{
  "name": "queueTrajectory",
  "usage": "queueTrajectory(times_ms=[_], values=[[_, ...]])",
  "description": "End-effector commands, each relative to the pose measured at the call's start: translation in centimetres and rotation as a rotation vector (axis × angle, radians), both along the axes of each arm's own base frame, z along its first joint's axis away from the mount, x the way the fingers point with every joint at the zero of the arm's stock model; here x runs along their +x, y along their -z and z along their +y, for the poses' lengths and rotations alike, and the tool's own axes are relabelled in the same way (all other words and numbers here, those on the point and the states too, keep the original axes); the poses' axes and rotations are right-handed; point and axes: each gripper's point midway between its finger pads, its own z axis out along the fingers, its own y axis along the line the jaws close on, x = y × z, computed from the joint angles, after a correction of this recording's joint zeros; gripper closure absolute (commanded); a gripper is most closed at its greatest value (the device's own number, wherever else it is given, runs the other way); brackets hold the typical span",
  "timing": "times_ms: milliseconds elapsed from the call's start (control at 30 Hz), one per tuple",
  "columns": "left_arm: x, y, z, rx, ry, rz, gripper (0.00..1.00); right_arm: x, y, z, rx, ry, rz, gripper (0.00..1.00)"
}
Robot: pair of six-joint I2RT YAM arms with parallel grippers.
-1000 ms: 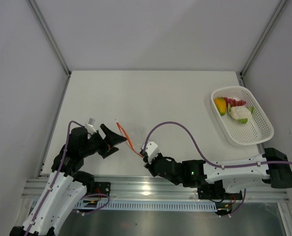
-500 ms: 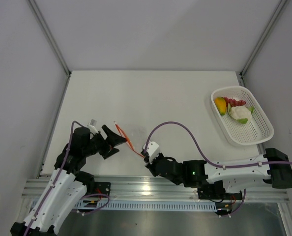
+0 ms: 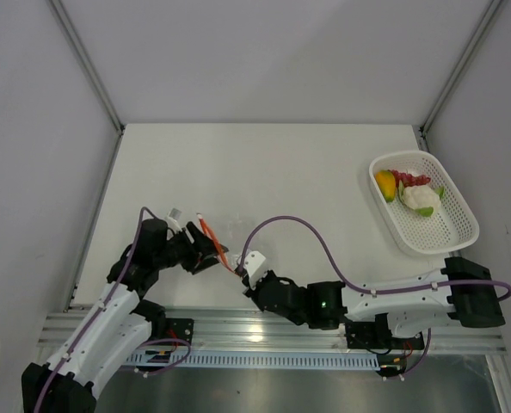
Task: Place the food in the zip-top bag and seal the zipper
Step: Pick up the zipper food storage bag at the center of the board, then open the zipper of the food storage bag at the center of the board.
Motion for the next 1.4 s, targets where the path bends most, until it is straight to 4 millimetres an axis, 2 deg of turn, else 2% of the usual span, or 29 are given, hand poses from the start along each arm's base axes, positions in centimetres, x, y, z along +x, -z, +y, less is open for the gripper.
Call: queueTrajectory(times_ms=[0, 67, 100, 167, 200, 233, 300, 367, 433, 467, 533, 567, 633, 667, 733, 767, 833, 867, 900, 967, 1000, 1100, 1133, 1167, 1233, 1267, 1367], values=[[0.2, -1.4, -1.2, -0.052, 0.053, -0.052, 0.4, 0.1, -2.8, 2.2, 0.089, 0.029, 0.003, 1.0], [0.1, -1.4, -1.3, -0.055, 0.057, -0.058, 0.46, 0.1, -2.2, 2.8, 0.071, 0.033, 0.01, 1.0], [0.1, -1.6, -1.2, -0.051, 0.061, -0.068, 0.5, 0.0, -2.5, 3.3, 0.084, 0.038, 0.019, 1.0], [0.1, -1.7, -1.2, -0.044, 0.068, -0.089, 0.63, 0.1, -1.3, 3.0, 0.032, 0.054, 0.027, 0.93], [0.0, -1.8, -1.1, -0.028, 0.077, -0.108, 0.71, 0.1, -1.3, 2.9, 0.024, 0.066, 0.041, 0.75], [0.0, -1.8, -0.9, -0.015, 0.077, -0.113, 0.76, 0.2, -1.2, 2.8, 0.016, 0.075, 0.045, 0.65], [-0.1, -1.6, -0.4, 0.034, 0.086, -0.141, 0.86, 0.4, -1.4, 2.4, 0.012, 0.1, 0.049, 0.51], [0.1, -2.2, -0.1, 0.065, 0.085, -0.174, 0.99, 0.5, -1.8, 1.9, 0.014, 0.123, 0.066, 0.42], [0.1, -2.0, 0.8, 0.125, 0.074, -0.194, 1.0, 0.6, -3.2, 1.8, 0.046, 0.14, 0.075, 0.28], [0.3, -3.1, 1.0, 0.147, 0.078, -0.244, 0.99, 0.5, -3.5, 1.5, 0.049, 0.149, 0.089, 0.2], [0.3, -3.1, 1.9, 0.207, 0.055, -0.259, 0.99, 0.9, -4.8, 1.3, 0.075, 0.182, 0.088, 0.1], [0.6, -4.9, 2.2, 0.229, 0.057, -0.318, 0.99, 1.0, -6.2, 1.6, 0.104, 0.201, 0.098, 0.02], [0.8, -5.8, 3.1, 0.284, 0.033, -0.336, 0.99, 1.4, -7.5, 1.9, 0.119, 0.224, 0.093, 0.01], [0.9, -6.6, 3.4, 0.307, 0.034, -0.364, 1.0, 1.5, -9.2, 2.3, 0.142, 0.232, 0.093, 0.01], [1.0, -7.6, 3.9, 0.333, 0.017, -0.385, 0.99, 1.9, -9.9, 3.0, 0.141, 0.249, 0.092, 0.01], [0.9, -7.7, 4.0, 0.342, 0.021, -0.387, 0.99, 2.6, -11.7, 3.5, 0.174, 0.261, 0.1, 0.01], [0.9, -8.5, 4.0, 0.342, 0.018, -0.402, 0.99, 3.3, -11.4, 4.3, 0.151, 0.269, 0.119, 0.01], [0.9, -8.6, 4.0, 0.339, 0.02, -0.402, 1.0, 3.8, -11.8, 4.5, 0.155, 0.28, 0.123, 0.01], [0.8, -8.7, 3.9, 0.335, 0.023, -0.405, 0.99, 4.5, -13.1, 4.9, 0.184, 0.296, 0.128, 0.0], [0.8, -8.6, 3.8, 0.338, 0.031, -0.398, 0.99, 4.8, -13.1, 5.9, 0.189, 0.283, 0.139, 0.01], [0.8, -8.4, 3.8, 0.343, 0.035, -0.392, 1.0, 5.4, -13.8, 6.3, 0.208, 0.282, 0.142, 0.02], [0.8, -8.2, 3.6, 0.349, 0.05, -0.378, 0.99, 5.9, -13.1, 7.8, 0.207, 0.26, 0.188, 0.07], [0.8, -8.2, 3.5, 0.348, 0.055, -0.379, 0.99, 6.2, -13.5, 8.1, 0.215, 0.258, 0.192, 0.1], [0.8, -8.3, 3.5, 0.349, 0.055, -0.381, 0.99, 6.4, -12.8, 8.6, 0.198, 0.261, 0.197, 0.14], [0.7, -8.5, 3.4, 0.348, 0.058, -0.385, 0.99, 6.5, -12.7, 9.1, 0.191, 0.254, 0.195, 0.22], [0.7, -8.5, 3.4, 0.346, 0.06, -0.385, 0.99, 6.6, -11.9, 9.5, 0.176, 0.257, 0.198, 0.23], [0.6, -8.9, 3.2, 0.34, 0.067, -0.397, 1.0, 6.7, -11.3, 10.0, 0.159, 0.258, 0.197, 0.27]])
